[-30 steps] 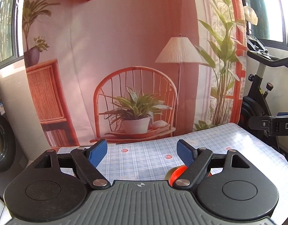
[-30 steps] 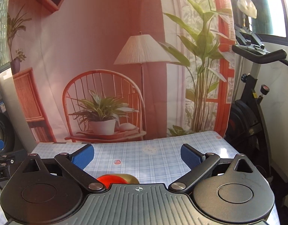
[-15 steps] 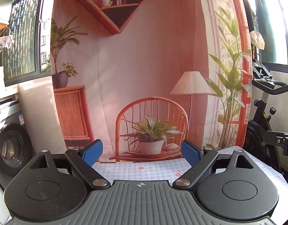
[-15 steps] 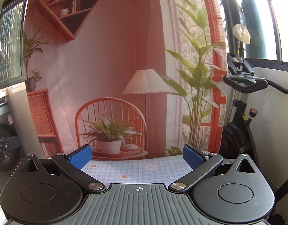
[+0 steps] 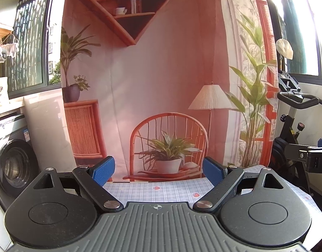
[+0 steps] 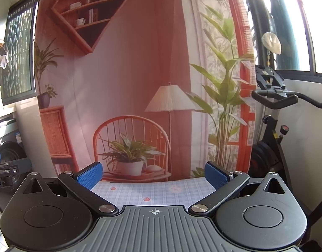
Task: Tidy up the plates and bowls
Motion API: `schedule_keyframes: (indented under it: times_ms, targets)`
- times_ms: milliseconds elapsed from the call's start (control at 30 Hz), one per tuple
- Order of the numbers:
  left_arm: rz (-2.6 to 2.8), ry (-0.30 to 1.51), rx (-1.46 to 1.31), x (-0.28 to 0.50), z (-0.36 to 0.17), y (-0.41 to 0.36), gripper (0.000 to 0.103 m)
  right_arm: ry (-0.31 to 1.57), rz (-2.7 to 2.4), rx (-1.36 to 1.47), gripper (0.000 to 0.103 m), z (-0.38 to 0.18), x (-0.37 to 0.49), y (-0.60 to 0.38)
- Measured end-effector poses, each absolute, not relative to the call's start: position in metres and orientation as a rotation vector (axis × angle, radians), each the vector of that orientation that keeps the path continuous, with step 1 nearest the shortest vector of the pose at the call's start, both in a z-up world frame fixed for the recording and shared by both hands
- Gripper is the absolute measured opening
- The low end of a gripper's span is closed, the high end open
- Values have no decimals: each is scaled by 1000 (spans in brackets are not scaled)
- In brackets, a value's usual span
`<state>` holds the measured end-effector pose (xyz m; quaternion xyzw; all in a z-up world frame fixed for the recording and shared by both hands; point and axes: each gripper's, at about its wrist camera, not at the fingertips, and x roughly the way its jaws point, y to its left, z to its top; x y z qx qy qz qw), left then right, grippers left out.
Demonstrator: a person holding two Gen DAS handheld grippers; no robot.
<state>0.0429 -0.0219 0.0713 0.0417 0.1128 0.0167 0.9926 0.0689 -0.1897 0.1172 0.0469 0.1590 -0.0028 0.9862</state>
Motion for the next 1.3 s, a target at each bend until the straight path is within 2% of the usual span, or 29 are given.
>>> schedule_keyframes:
  times_ms: [1300]
  targets:
    - [57, 241, 55, 39, 73, -15, 92, 307, -35, 105, 103, 119, 62, -199]
